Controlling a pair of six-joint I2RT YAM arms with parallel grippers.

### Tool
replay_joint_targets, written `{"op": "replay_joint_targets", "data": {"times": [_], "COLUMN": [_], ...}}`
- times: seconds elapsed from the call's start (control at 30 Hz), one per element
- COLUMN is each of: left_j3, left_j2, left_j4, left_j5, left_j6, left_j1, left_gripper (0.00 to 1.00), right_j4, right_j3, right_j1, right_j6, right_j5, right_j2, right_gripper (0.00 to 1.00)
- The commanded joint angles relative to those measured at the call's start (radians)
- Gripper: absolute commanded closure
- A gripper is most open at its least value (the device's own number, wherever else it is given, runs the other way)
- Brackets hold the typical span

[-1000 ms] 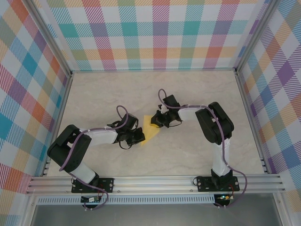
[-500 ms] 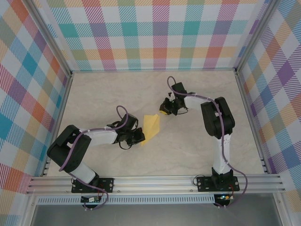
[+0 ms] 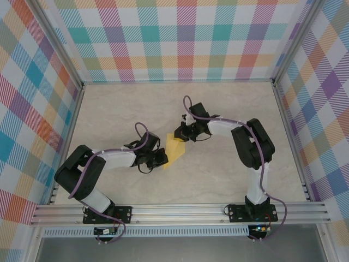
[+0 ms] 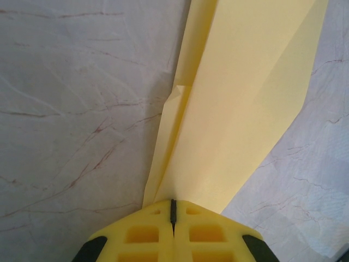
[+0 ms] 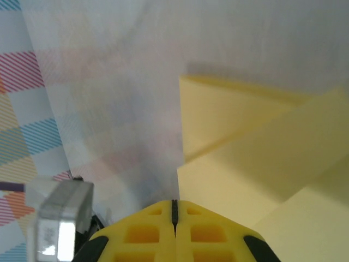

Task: Fold a paper plane with a square sheet of paper (pick it up from the middle)
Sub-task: Fourth fold the wing at the center of the table.

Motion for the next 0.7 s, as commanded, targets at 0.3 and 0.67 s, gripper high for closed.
{"op": "replay_joint_targets", "data": {"times": [0.3, 0.67], "left_j3": [-0.041, 0.136], "left_j2": [0.059, -0.166], "left_j4": [-0.209, -0.315], "left_j5": [-0.056, -0.055], "left_j6": [0.054, 0.02], "left_j1": [-0.015, -0.006], "left_gripper": [1.0, 0.86], "right_j4": [-0.111, -0.137], "right_j3": [0.015, -0.001], "right_j1": [-0.017, -0.016], "right_j6": [-0.096, -0.113], "right_j5": [0.059, 0.08], "right_j2": [0.134, 0.126], "right_gripper": [0.97, 0.97]}}
